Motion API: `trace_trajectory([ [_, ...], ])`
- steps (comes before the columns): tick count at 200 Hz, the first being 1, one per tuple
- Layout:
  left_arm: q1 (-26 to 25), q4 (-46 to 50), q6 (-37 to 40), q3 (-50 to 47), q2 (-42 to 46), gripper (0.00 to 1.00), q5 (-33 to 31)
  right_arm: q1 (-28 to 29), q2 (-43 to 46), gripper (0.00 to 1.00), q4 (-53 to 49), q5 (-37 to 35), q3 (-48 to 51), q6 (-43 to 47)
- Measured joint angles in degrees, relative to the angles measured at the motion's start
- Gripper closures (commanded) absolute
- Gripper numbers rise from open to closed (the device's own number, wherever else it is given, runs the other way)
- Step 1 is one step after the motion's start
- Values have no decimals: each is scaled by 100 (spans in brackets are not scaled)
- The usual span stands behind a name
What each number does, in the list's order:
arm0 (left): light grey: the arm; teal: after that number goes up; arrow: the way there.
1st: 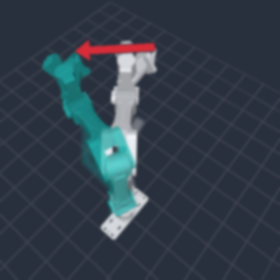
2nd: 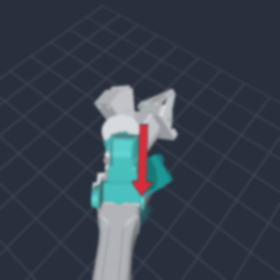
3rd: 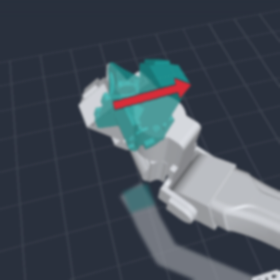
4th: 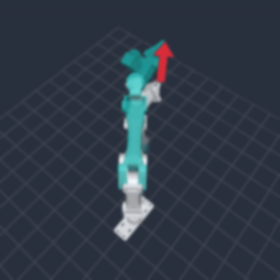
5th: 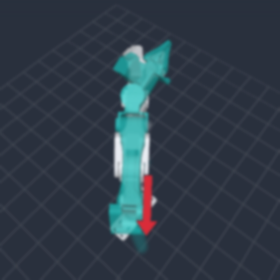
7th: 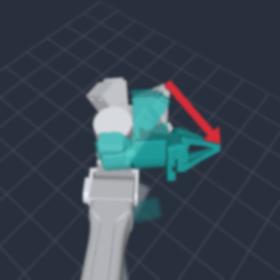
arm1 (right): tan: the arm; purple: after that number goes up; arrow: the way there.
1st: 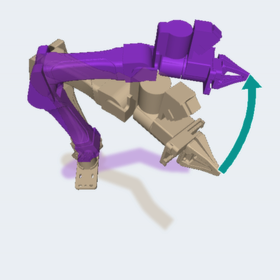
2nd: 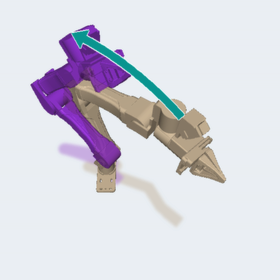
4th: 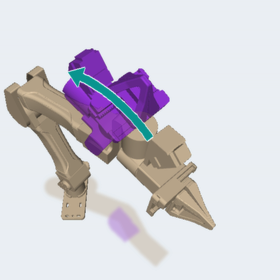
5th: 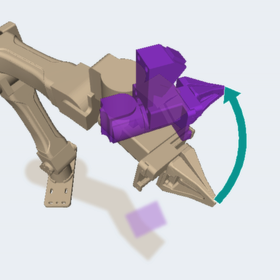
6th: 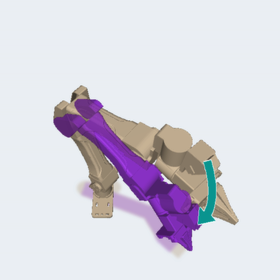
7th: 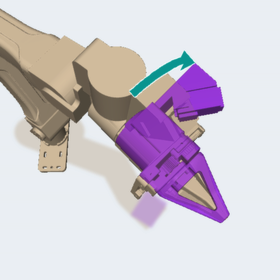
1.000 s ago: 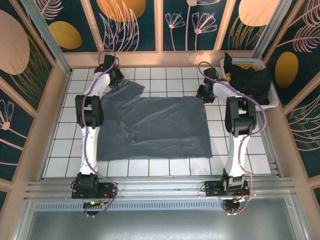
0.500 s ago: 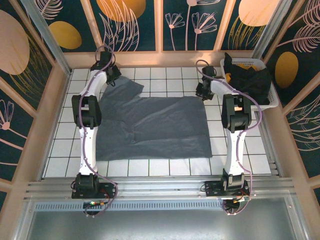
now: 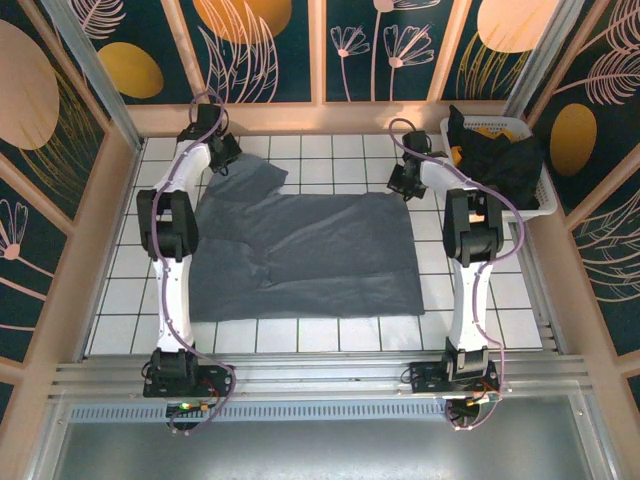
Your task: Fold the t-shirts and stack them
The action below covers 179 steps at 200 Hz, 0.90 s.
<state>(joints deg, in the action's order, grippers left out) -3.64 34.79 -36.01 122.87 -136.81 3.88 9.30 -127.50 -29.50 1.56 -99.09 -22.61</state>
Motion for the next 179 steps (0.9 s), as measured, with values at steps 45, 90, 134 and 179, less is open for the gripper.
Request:
trace_trajectory([
  [45, 0, -334, 94, -2124, 2114, 100, 181, 98, 1137, 100, 319, 146, 798, 92],
  [90, 0, -636, -151, -4754, 4776, 100, 166, 221, 2430, 100, 595, 192, 2090, -31],
  [134, 0, -444, -726, -6710, 7123, 100, -138, 247, 3486, 100, 656, 258, 3418, -262],
  [179, 0, 195, -1226, -7499, 8727, 100, -772, 197, 3930, 100, 619, 328, 4162, -393],
])
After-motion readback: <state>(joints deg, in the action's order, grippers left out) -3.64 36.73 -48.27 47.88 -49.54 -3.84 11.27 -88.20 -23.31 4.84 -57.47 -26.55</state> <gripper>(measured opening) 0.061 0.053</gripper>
